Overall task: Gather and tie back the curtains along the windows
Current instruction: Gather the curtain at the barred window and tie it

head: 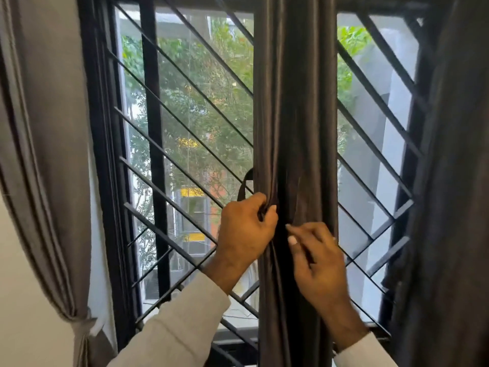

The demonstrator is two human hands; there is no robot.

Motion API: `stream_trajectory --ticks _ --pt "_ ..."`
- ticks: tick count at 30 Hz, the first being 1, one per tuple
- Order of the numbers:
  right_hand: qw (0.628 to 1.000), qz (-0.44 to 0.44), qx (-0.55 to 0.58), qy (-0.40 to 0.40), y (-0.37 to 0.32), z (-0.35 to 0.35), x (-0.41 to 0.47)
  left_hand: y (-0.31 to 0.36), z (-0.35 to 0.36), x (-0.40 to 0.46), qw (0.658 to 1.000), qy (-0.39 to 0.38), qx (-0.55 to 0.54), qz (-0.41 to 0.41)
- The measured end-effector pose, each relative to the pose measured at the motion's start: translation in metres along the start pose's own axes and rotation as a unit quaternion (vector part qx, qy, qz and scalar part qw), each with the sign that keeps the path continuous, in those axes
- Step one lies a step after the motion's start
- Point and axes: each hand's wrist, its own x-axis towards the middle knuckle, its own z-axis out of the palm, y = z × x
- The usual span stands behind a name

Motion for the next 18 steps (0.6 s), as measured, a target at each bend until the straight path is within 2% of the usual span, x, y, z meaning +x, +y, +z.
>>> stream_trajectory --ticks 2,3,7,9,11,14,16,18 --pt "0.991 0.085 -0.009 0.105 -0.006 -0.007 0.008 0.001 -0.003 0.001 1.0 0.001 0.019 0.004" --pt "0.985 0.109 -0.023 0.129 -0.007 -0.009 0.015 0.001 -0.004 0.001 1.0 -0.002 0.026 0.008" --pt "0.98 0.16 -0.036 0.111 0.004 -0.007 0.033 0.004 -0.008 -0.003 0.998 -0.009 0.059 0.027" --pt "0.986 0.112 -0.062 0.11 0.003 -0.004 0.03 0.004 -0.009 -0.007 0.997 -0.002 0.073 0.021" --pt "0.989 0.019 -0.116 0.093 -0.002 0.005 0.019 0.001 -0.009 -0.012 0.997 -0.007 0.071 0.01" --pt "0.987 -0.089 -0.13 0.002 -0.008 0.021 0.007 0.001 -0.012 -0.015 0.998 -0.014 0.059 0.021" --pt "0.984 -0.102 -0.133 -0.056 -0.006 0.028 0.004 0.005 -0.016 -0.013 0.998 -0.009 0.058 0.036" --pt "0.984 -0.1 -0.127 -0.08 -0.002 0.03 0.005 0.008 -0.02 -0.011 0.997 -0.016 0.065 0.036"
